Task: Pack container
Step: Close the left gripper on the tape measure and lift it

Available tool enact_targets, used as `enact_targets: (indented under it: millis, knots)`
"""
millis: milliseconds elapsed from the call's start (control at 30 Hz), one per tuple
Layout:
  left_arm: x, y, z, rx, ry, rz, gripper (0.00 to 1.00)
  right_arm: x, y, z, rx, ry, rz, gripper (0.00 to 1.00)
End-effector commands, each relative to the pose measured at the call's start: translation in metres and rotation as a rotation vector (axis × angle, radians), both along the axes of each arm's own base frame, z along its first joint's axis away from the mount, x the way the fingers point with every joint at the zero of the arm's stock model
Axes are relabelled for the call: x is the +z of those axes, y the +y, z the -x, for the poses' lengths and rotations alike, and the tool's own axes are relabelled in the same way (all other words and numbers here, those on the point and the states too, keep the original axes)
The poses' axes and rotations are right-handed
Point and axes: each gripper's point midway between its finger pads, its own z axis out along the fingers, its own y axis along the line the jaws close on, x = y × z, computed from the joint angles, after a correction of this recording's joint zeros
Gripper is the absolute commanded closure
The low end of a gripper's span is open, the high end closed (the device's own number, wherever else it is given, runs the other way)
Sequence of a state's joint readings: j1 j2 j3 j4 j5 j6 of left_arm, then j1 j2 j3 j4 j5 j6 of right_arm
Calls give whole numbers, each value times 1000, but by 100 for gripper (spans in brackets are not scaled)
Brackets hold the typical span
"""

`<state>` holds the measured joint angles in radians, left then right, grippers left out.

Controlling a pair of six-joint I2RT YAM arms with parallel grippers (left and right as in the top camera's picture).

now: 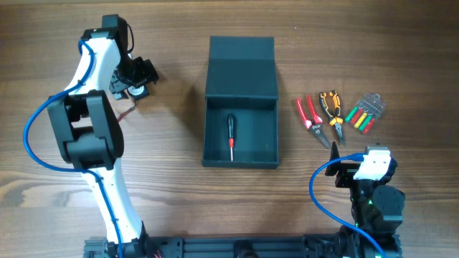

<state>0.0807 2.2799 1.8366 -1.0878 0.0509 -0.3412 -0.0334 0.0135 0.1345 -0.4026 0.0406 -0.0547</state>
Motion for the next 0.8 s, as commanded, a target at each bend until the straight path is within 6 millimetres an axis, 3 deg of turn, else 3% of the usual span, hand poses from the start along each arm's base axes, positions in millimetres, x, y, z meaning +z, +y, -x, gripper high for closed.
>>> enact_targets:
  millis: [0, 400, 533, 767]
  knots:
    - [-19, 2, 4, -20, 45, -8, 11, 2, 4, 0, 22, -9, 6, 0]
    - [-26, 9, 5, -18, 57, -48, 9, 2, 4, 0, 22, -9, 6, 0]
    - [-26, 9, 3, -18, 50, -48, 23, 2, 4, 0, 22, -9, 6, 0]
    - [-26, 9, 1, -18, 40, -49, 30, 2, 4, 0, 22, -9, 5, 0]
